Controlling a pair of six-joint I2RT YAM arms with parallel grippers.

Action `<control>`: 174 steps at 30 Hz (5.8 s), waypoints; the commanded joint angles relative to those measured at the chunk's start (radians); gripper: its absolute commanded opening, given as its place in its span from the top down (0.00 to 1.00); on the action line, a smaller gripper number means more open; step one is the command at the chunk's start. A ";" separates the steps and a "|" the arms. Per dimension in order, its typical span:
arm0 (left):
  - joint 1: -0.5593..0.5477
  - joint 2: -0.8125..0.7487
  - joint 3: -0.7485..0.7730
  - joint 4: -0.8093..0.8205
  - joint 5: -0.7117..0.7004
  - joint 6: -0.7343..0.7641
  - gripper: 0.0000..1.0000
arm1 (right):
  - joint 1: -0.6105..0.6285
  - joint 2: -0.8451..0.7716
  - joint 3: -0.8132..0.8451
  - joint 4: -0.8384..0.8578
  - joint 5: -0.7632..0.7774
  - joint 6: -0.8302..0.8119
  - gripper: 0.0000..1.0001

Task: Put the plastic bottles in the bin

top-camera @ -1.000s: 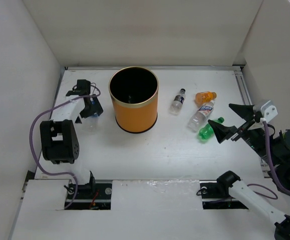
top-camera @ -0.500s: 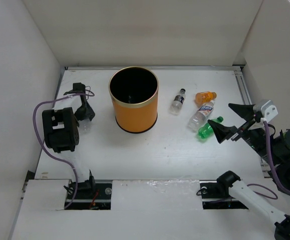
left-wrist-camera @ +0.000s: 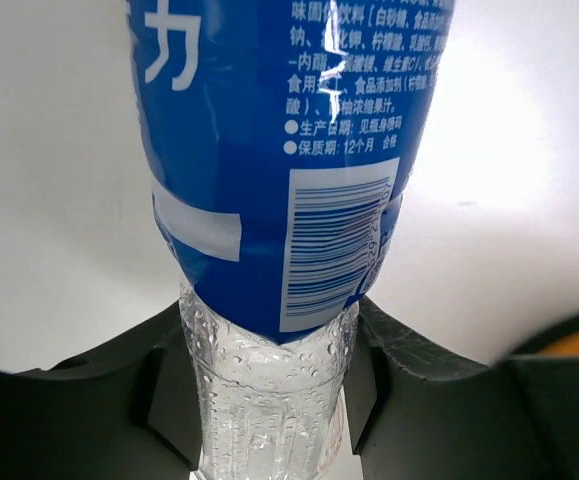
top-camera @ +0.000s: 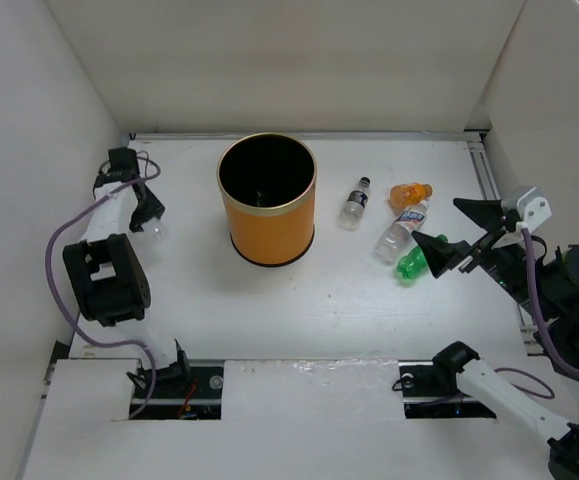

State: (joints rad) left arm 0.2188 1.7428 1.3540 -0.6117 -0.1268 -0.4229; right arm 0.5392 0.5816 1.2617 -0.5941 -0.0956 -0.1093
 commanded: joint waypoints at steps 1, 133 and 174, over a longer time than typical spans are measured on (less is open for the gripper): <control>-0.044 -0.156 0.123 -0.025 0.072 0.042 1.00 | 0.011 0.024 0.053 0.011 0.069 -0.010 0.00; -0.499 -0.697 -0.036 0.357 0.264 0.116 0.00 | -0.528 0.226 -0.383 0.202 0.291 0.676 1.00; -0.997 -0.500 -0.043 0.915 0.642 0.055 0.00 | -0.050 0.331 -0.248 0.780 -0.618 0.408 1.00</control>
State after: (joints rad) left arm -0.7715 1.2415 1.2831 0.2520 0.5358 -0.3904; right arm 0.4343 0.9176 0.9615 0.1398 -0.7368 0.3405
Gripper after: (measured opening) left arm 0.997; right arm 0.599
